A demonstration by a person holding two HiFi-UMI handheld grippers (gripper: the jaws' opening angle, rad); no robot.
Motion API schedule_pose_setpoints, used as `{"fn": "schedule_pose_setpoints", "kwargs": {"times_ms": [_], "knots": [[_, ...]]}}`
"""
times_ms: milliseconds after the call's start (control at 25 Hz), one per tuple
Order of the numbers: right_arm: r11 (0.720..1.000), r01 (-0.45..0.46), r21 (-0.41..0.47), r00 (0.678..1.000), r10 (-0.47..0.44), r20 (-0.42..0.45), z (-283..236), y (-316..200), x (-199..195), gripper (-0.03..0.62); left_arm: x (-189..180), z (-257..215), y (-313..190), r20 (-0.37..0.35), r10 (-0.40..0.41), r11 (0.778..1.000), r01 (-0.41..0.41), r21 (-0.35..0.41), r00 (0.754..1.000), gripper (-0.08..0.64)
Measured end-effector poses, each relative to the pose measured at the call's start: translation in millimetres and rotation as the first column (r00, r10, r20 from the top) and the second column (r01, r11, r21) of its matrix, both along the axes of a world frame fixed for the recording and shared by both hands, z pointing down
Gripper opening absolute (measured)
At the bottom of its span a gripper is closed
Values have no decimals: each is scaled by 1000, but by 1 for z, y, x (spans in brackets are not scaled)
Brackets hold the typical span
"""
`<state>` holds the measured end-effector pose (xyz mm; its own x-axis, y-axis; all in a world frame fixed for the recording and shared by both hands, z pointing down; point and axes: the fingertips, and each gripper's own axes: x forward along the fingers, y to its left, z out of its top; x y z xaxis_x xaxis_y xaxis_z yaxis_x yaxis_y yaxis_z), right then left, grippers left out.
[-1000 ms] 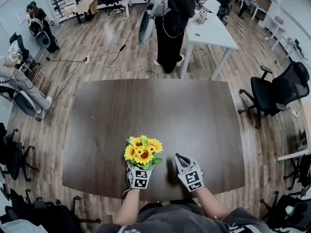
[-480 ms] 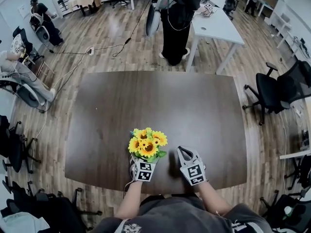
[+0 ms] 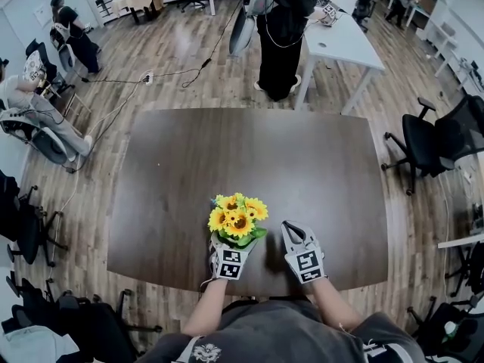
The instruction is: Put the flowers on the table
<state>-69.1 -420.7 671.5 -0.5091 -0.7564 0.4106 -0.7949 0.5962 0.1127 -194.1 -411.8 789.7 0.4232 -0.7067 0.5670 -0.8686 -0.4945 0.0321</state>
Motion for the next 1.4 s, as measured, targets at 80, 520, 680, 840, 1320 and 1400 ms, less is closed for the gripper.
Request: {"fn": "schedule_pose_setpoints", "kwargs": {"times_ms": [80, 520, 680, 840, 1320, 1400], "knots": [[1000, -9, 10, 1000, 9, 3, -4, 2, -4, 23, -6, -3, 9, 5, -4, 1000, 4, -17, 1000, 545], [992, -90, 89, 996, 87, 36, -36, 18, -38, 23, -49, -44, 51, 18, -42, 995, 40, 96, 999, 372], [984, -110, 143, 993, 104, 47, -57, 26, -43, 23, -72, -80, 52, 11, -96, 977, 92, 193, 995, 244], [977, -89, 193, 994, 75, 81, -78, 33, -45, 23, -86, -111, 50, -9, -187, 951, 183, 247, 982, 129], [948, -10, 318, 996, -18, 85, -129, 62, -23, 23, -67, -187, 67, -66, -304, 880, 307, 363, 950, 8], [949, -13, 317, 995, -18, 94, -130, 68, -20, 23, -66, -192, 70, -74, -317, 874, 322, 363, 945, 8]]}}
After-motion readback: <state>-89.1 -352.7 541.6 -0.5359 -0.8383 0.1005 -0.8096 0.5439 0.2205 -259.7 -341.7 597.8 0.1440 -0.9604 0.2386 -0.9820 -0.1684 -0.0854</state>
